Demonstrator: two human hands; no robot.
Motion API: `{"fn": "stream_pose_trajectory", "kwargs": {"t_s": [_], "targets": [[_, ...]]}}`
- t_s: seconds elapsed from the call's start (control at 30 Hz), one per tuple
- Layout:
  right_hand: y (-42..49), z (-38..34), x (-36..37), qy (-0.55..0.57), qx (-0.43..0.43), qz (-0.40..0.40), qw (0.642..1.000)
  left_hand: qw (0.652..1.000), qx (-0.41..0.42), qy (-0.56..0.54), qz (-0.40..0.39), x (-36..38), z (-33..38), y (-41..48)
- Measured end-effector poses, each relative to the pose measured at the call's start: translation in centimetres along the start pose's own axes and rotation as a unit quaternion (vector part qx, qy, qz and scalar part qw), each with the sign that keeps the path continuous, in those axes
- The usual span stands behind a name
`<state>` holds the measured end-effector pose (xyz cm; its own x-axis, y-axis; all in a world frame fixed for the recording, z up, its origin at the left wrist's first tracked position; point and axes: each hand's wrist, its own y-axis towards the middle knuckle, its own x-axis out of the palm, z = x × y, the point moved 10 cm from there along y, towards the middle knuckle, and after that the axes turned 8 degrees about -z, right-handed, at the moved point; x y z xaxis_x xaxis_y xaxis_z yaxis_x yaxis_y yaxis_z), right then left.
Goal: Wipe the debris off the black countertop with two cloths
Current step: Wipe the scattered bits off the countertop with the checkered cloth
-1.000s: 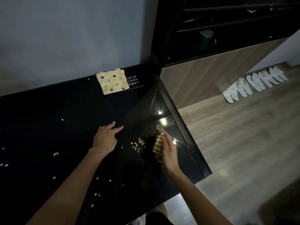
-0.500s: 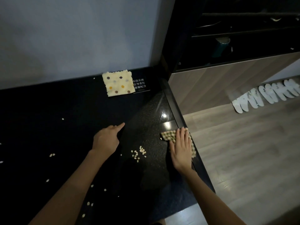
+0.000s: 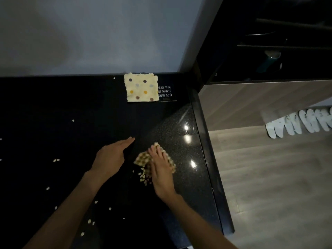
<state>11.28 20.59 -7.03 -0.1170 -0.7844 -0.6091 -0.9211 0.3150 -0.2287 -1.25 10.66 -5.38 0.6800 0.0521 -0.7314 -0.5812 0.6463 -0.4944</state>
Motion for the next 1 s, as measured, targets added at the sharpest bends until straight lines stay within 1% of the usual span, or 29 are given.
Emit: {"fn": "stream_pose_trajectory", "kwargs": {"t_s": [0.03, 0.07, 0.1, 0.13, 0.2, 0.27, 0.33, 0.37, 0.43, 0.5, 0.57, 0.67, 0.77, 0.87, 1.0], "targets": [[-0.1, 0.3, -1.3, 0.072, 0.023, 0.044, 0.996, 1.0, 0.0, -0.026, -0.01, -0.1, -0.4, 0.0], [-0.3, 0.9, -3.3, 0.125, 0.05, 0.106, 0.985, 0.999, 0.004, -0.046, -0.011, -0.3, -0.6, -0.1], [-0.6, 1.4, -5.9, 0.152, 0.07, 0.171, 0.971, 0.998, 0.01, -0.056, -0.003, -0.6, -0.6, -0.2], [-0.8, 1.8, -8.6, 0.154, 0.083, 0.222, 0.959, 0.998, 0.013, -0.056, 0.008, -0.8, -0.6, -0.2], [-0.4, 2.0, -13.6, 0.146, 0.086, 0.274, 0.947, 0.998, 0.005, -0.051, 0.024, -1.2, -0.5, 0.0], [0.8, 2.0, -17.9, 0.122, 0.06, 0.288, 0.948, 0.999, -0.008, -0.038, 0.021, -1.2, -0.1, 0.5], [3.1, 2.9, -20.0, 0.078, 0.033, 0.257, 0.963, 0.999, -0.018, -0.014, 0.023, -1.1, 0.4, 1.1], [4.7, 3.8, -19.9, 0.053, 0.024, 0.221, 0.974, 0.999, -0.026, -0.003, 0.025, -1.0, 0.6, 1.5], [8.1, 6.5, -17.8, -0.026, 0.03, 0.127, 0.991, 0.999, -0.047, 0.012, 0.022, -1.0, 0.8, 2.1], [10.7, 8.5, -15.5, -0.136, 0.035, 0.068, 0.988, 0.998, -0.054, 0.033, 0.028, -1.0, 0.9, 2.6], [12.9, 8.9, -14.7, -0.193, 0.017, 0.061, 0.979, 0.995, -0.035, 0.07, 0.06, -1.4, 1.3, 2.8], [17.6, 8.3, -15.4, -0.21, -0.003, 0.057, 0.976, 0.99, -0.027, 0.094, 0.099, -1.9, 1.2, 3.2], [23.5, 7.7, -16.5, -0.23, -0.007, 0.039, 0.972, 0.989, -0.033, 0.108, 0.1, -1.9, 0.8, 3.7], [28.3, 7.9, -17.8, -0.238, 0.018, 0.037, 0.97, 0.987, -0.017, 0.113, 0.11, -1.7, 0.8, 3.5], [29.2, 8.5, -18.1, -0.231, 0.034, 0.026, 0.972, 0.988, -0.01, 0.11, 0.111, -1.8, 0.5, 3.2]]}}
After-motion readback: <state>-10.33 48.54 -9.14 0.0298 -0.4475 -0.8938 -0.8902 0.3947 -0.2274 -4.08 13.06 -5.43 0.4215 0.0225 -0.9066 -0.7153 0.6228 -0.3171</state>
